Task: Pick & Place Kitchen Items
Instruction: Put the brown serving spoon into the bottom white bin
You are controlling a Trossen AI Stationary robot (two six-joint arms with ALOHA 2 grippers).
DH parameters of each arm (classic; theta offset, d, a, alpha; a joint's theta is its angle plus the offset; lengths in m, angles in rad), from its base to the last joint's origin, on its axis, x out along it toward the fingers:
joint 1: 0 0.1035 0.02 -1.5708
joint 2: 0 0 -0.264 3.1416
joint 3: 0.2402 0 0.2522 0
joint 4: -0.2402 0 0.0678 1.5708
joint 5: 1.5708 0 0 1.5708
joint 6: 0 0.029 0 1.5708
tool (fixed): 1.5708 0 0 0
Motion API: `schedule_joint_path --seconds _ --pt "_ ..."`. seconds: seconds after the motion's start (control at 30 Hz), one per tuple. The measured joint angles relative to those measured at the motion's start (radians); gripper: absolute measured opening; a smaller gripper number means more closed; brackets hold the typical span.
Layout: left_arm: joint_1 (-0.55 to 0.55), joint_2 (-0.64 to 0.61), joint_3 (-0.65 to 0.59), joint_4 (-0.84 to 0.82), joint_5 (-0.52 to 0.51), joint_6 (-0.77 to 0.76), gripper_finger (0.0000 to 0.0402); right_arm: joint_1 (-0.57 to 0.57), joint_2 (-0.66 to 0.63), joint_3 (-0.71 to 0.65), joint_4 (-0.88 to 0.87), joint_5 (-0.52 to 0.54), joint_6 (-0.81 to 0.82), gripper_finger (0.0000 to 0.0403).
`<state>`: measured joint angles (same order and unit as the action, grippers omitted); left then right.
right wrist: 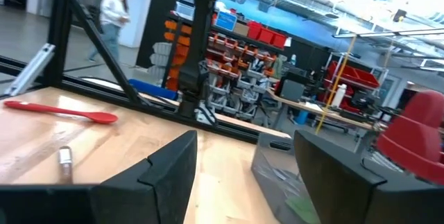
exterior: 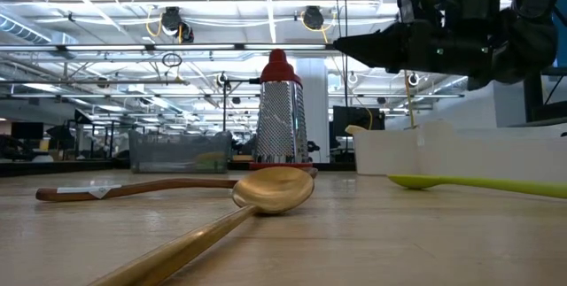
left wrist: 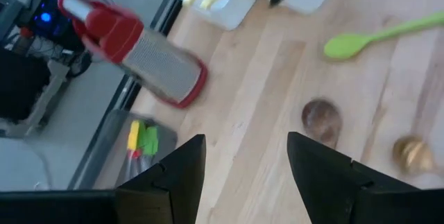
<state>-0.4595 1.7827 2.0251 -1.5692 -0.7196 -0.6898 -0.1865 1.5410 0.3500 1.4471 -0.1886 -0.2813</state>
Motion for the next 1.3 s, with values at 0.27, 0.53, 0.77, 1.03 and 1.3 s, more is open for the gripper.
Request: schedule_joint_path --seconds 0.27,0.53,0.77,1.03,1.3 --pt "-0.003 -0.184 -0.348 -0.003 -0.006 -0.341 0.0209 0.043 0.0 0.0 -0.011 0.0 0.0 0.0228" --pt "-0.021 -0.254 -0.653 0.074 0.094 -0.666 0.0209 0.045 0.0 0.0 -0.018 0.002 0.008 0.0228" --pt "-0.027 -0.252 -0.883 0.545 0.174 -0.495 0.0209 0.045 0.0 0.0 -0.017 0.003 0.004 0.0228" --pt "-0.003 -0.252 -1.085 1.179 0.277 -0.124 0.0209 0.044 0.0 0.0 -0.016 0.003 -0.026 0.0228" --pt "0.035 -0.251 -1.174 1.332 0.276 -0.082 0.0209 0.044 0.0 0.0 -0.015 0.004 -0.062 0.0228"
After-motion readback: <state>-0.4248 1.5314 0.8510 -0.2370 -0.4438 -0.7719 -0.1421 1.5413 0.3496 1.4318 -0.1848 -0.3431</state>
